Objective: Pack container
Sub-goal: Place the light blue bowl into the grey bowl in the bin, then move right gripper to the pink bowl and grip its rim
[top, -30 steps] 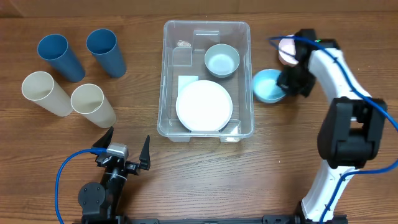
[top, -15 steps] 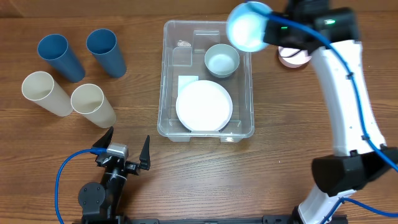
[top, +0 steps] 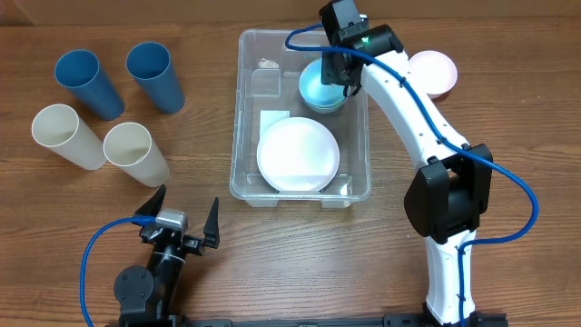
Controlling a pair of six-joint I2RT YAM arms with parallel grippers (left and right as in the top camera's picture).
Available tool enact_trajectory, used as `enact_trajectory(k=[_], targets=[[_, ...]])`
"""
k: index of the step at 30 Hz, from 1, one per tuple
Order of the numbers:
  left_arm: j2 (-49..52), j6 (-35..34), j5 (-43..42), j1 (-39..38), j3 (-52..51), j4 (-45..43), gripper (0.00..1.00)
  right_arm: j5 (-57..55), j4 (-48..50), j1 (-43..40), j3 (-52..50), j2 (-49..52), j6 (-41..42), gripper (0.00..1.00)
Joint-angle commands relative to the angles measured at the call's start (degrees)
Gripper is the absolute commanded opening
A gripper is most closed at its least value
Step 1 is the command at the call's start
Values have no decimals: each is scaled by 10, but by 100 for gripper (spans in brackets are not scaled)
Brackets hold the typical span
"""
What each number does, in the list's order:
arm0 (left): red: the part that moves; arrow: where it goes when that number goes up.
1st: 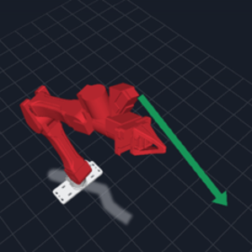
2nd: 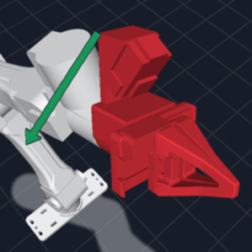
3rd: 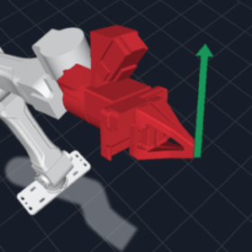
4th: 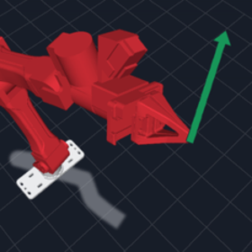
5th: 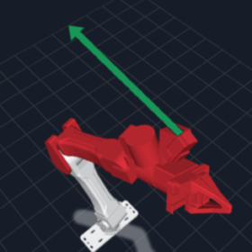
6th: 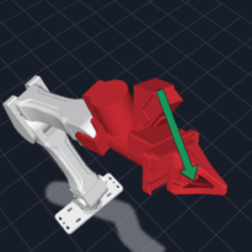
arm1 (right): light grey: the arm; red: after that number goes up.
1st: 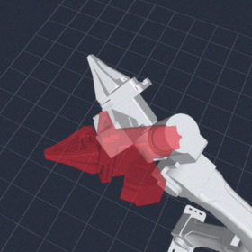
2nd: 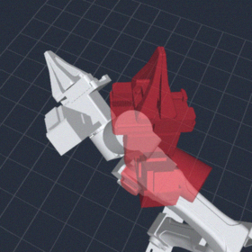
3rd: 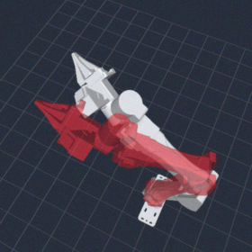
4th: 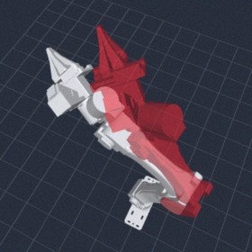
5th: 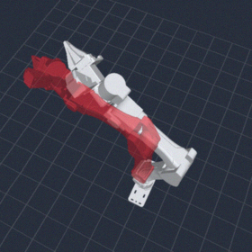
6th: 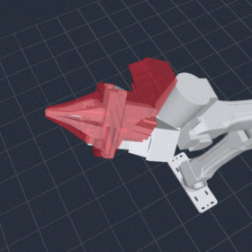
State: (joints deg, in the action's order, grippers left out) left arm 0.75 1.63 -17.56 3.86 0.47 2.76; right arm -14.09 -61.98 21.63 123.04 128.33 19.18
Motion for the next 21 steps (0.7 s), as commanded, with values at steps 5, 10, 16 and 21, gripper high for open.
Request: enact_trajectory(k=[5,10,16,21], targets=[[-4,-8,0,4,-2,0,100,-17,-27,10,33,-25,-44,70],[-4,-8,0,4,-2,0,100,-20,-96,-10,132,-82,42,75],[-4,-8,0,4,-2,0,100,36,-136,-184,129,-75,94,76],[-4,-8,0,4,-2,0,100,66,-131,-277,123,-8,93,76]])
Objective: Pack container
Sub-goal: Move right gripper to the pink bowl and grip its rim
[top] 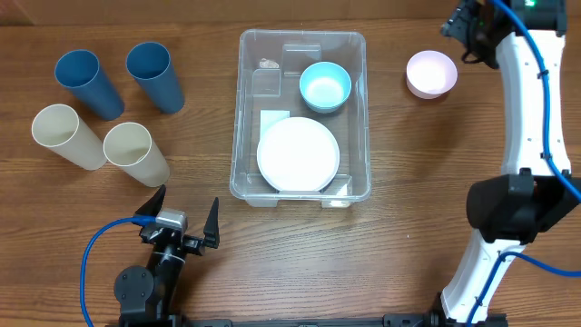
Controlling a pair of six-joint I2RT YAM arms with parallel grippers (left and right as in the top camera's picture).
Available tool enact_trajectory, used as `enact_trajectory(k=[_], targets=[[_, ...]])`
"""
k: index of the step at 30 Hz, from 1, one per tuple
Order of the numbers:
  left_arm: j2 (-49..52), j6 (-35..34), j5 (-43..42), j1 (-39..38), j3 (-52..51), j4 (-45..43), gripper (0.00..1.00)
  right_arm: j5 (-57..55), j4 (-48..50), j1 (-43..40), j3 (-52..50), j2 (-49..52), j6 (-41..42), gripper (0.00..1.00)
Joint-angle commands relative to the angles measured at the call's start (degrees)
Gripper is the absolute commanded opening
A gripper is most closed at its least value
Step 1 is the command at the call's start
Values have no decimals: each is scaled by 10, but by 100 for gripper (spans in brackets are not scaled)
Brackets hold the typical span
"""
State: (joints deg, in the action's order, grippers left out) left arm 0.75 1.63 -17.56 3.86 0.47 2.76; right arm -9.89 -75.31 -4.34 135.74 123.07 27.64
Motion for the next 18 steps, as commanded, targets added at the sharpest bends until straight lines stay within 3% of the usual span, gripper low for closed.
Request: enact_trajectory(k=[1,10,12,15,18], targets=[[-4,-8,0,4,-2,0,100,27,6,-25,-4,61,6,76],[-4,-7,0,4,-2,0,100,41,18,-35,-5,205,3,72],[-4,-7,0,4,-2,0,100,45,14,-35,-5,224,3,64],[-4,-7,0,4,-2,0,100,51,14,-35,-13,230,7,34],[-4,-7,0,4,-2,0,100,54,14,-34,-19,230,7,16]])
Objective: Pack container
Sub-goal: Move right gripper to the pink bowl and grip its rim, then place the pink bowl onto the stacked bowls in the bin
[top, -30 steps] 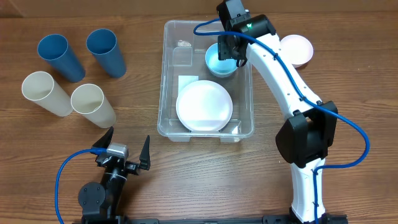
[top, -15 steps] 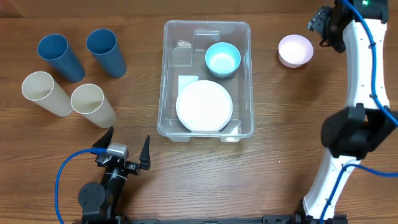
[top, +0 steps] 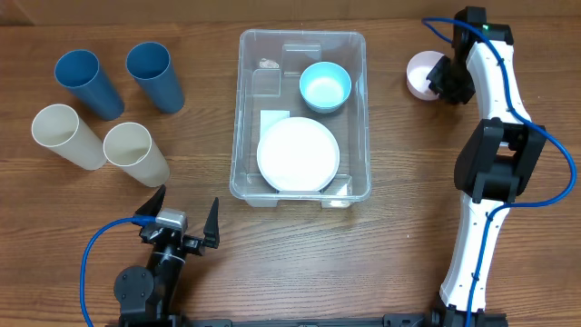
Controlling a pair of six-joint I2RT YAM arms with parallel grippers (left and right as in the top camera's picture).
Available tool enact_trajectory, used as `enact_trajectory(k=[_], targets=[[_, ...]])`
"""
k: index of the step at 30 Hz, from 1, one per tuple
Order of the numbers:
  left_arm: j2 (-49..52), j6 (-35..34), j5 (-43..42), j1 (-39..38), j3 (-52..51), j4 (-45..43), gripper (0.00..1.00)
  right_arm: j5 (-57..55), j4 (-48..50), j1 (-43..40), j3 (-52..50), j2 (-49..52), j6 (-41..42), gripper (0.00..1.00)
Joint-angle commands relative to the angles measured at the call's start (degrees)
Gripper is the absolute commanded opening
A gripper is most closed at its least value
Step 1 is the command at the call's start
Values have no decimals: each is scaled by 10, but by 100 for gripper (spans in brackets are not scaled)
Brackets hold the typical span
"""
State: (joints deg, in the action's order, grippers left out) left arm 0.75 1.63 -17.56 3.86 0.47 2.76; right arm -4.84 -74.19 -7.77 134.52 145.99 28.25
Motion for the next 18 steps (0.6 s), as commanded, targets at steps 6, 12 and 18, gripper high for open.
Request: enact_trajectory(k=[6,12,18], targets=[[-4,-8,0,4,-2,0,100,14,-10,0,10,-10,1,4],[-4,-7,0,4,-2,0,100,14,-44,6,89,-114,-2,4],[-4,-8,0,4,-2,0,100,20,-39,80,111,-236,-41,4]])
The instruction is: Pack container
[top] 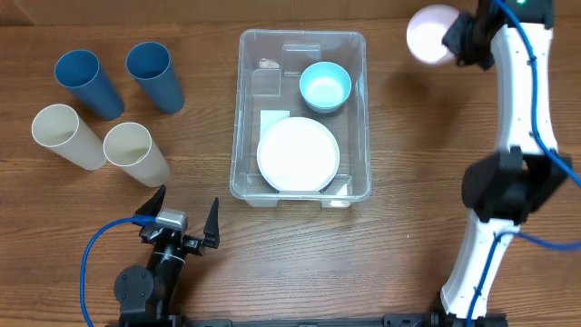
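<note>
A clear plastic container [247, 109] stands mid-table with a white plate [298, 154] and a light blue bowl [325, 87] inside. At the far right, my right gripper [451, 38] is shut on the rim of a pink bowl [427, 33], which hangs raised above the table near the back edge. My left gripper [186, 218] rests open at the front left with nothing between its fingers.
Two blue cups [86, 82] [152, 74] and two cream cups [65, 136] [134, 153] stand at the left of the table. The right arm's base and links [495, 191] rise along the right side.
My right gripper was beside the pink bowl on the table; now it holds the bowl, which sits higher in view and nearer the back edge. The left arm is unchanged.
My right gripper was over the blue bowl inside the container. Then it was away at the far right with the blue bowl left in the container. Then it was at the pink bowl on the table, and now it holds that bowl raised.
</note>
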Controlling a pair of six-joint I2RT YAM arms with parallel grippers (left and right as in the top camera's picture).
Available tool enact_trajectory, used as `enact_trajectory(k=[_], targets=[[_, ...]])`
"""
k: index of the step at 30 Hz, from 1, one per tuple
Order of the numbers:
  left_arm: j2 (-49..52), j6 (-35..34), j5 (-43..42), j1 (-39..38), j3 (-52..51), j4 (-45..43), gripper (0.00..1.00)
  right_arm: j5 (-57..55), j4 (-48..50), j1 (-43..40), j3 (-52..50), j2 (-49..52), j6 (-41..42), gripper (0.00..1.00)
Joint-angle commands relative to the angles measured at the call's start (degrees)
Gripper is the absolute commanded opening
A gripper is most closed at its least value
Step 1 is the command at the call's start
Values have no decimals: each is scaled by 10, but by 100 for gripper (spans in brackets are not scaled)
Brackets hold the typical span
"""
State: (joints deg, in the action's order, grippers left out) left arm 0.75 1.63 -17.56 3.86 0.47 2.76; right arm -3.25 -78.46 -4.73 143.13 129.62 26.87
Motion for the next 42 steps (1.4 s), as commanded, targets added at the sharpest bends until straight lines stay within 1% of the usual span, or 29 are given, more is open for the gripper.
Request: enact_trajectory(k=[1,4,9,12,17,21,22,23,24,25,26,30,33,35,37,39,40,42], targets=[[-4,-8,0,4,-2,0,100,3,2,70,25,-81,-33,4],[-4,-7,0,4,-2,0,100,-14,1,142,23,-80,-33,4],[-4,-8,0,4,-2,0,100,-38,6,212,15,-46,-33,4],[-4,-7,0,4,-2,0,100,-38,12,228,4,-15,-29,4],[-4,-7,0,4,-2,0,100,-38,14,233,-5,43,-28,4],[-4,-8,0,4,-2,0,100,-38,19,233,-15,61,-27,4],[-4,-8,0,4,-2,0,100,-38,20,233,-15,62,-27,10],[-4,-8,0,4,-2,0,100,-38,21,233,-15,62,-29,34],[-4,-7,0,4,-2,0,100,-38,21,233,-15,62,-29,52],[-4,-8,0,4,-2,0,100,-38,21,233,-15,62,-31,62],[-4,-7,0,4,-2,0,100,-43,21,233,-15,62,-34,69],[-4,-7,0,4,-2,0,100,-44,13,233,2,61,-49,71],[-4,-7,0,4,-2,0,100,-48,-16,235,52,49,-47,71],[-4,-7,0,4,-2,0,100,-76,-40,227,96,33,-16,72],[-4,-8,0,4,-2,0,100,-89,-60,199,135,19,4,80],[-4,-8,0,4,-2,0,100,-93,-77,155,151,5,41,90],[-4,-8,0,4,-2,0,100,-94,-83,131,151,0,61,100],[-4,-8,0,4,-2,0,100,-92,-94,71,151,-3,89,100]])
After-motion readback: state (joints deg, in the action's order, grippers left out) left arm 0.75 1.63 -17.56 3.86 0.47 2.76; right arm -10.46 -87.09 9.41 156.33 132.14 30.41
